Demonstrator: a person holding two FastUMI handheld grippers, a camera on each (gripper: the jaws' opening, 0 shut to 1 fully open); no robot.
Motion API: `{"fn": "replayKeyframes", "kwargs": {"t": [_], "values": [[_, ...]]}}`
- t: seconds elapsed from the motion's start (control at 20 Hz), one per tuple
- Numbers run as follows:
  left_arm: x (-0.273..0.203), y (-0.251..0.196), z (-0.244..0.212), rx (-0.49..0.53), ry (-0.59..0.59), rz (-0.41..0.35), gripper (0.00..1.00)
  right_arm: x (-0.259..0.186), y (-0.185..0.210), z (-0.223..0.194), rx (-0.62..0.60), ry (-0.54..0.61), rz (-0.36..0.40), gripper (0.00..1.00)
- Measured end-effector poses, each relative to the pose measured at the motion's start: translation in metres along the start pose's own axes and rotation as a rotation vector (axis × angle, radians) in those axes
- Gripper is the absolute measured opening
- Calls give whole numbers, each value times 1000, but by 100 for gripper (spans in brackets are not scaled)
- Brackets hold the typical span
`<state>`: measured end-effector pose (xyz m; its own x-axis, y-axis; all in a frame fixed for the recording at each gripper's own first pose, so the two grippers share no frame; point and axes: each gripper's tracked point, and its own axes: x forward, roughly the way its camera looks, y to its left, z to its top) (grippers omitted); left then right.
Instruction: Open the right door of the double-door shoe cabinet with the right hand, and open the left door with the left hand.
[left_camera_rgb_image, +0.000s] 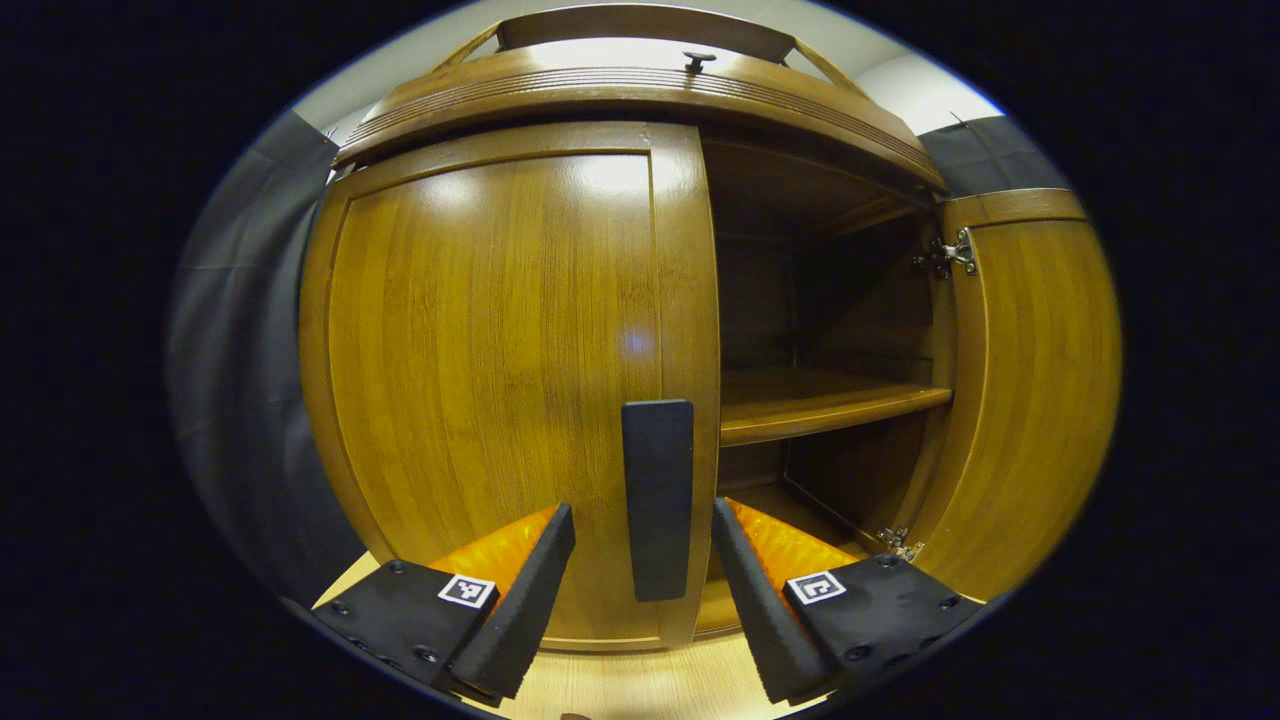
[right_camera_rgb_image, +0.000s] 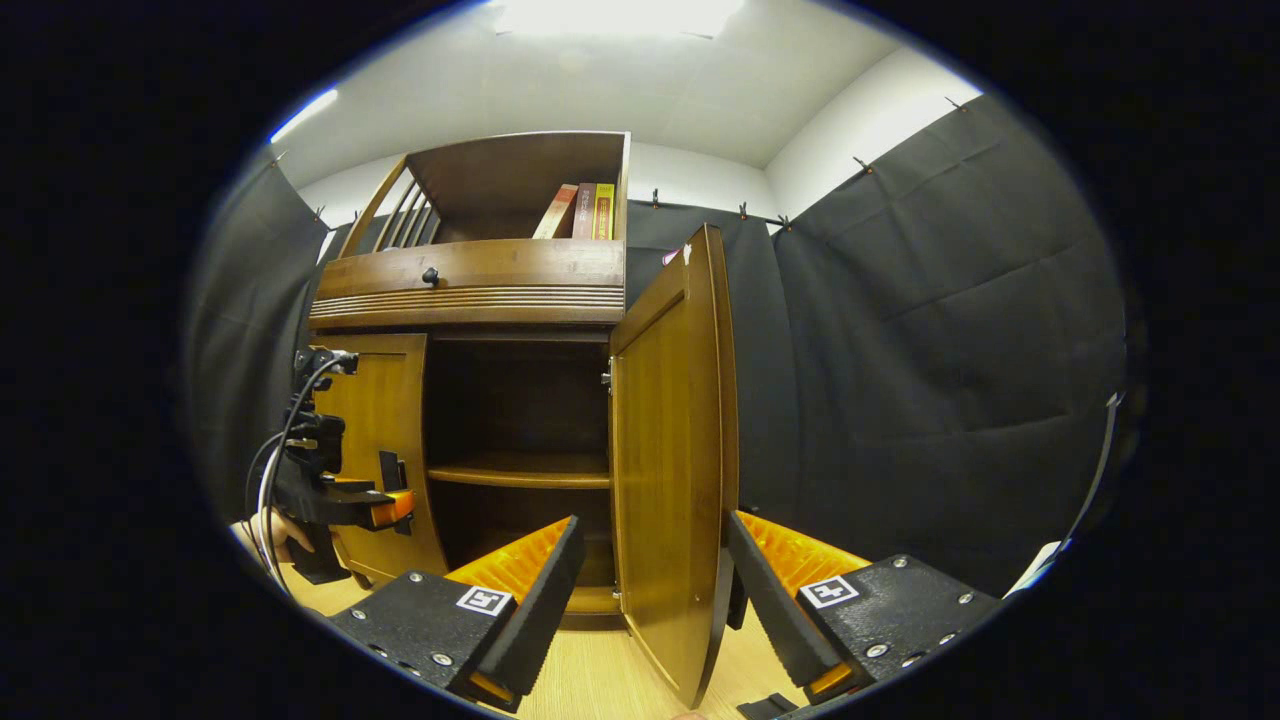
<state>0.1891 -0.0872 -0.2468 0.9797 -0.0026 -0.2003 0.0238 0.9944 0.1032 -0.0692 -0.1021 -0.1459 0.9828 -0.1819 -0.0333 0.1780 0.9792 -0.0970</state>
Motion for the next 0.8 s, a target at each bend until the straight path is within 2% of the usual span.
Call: {"fn": "replayKeyframes", "kwargs": {"t": [0.1, 0.2, 0.25, 0.5, 0.6, 0.65, 0.7, 0.75, 0.8], "values": [[4, 2, -6, -8, 17, 4, 80, -1, 1, 0, -1, 3, 7, 100], [8, 1, -10, -19, 31, -6, 75, -1, 0, -1, -3, 6, 9, 100], [9, -2, -11, -33, 32, -18, 77, -2, 0, -1, -4, 7, 10, 89], [8, -11, -10, -23, 33, -40, 44, -3, -7, -2, 1, 7, 0, 89], [8, -11, -12, -20, 33, -45, 42, -3, -10, -1, -1, 7, -5, 89], [7, -11, -11, -23, 29, -62, 41, -5, -11, -1, -1, 7, -6, 100], [7, -11, -10, -17, 21, -85, 39, -6, -12, -1, 0, 7, -6, 100], [7, -11, -11, -23, 19, -109, 37, -7, -13, 0, 2, 7, -7, 89], [5, -11, -10, -50, 20, -114, 34, -7, -14, 0, 4, 7, -9, 89]]}}
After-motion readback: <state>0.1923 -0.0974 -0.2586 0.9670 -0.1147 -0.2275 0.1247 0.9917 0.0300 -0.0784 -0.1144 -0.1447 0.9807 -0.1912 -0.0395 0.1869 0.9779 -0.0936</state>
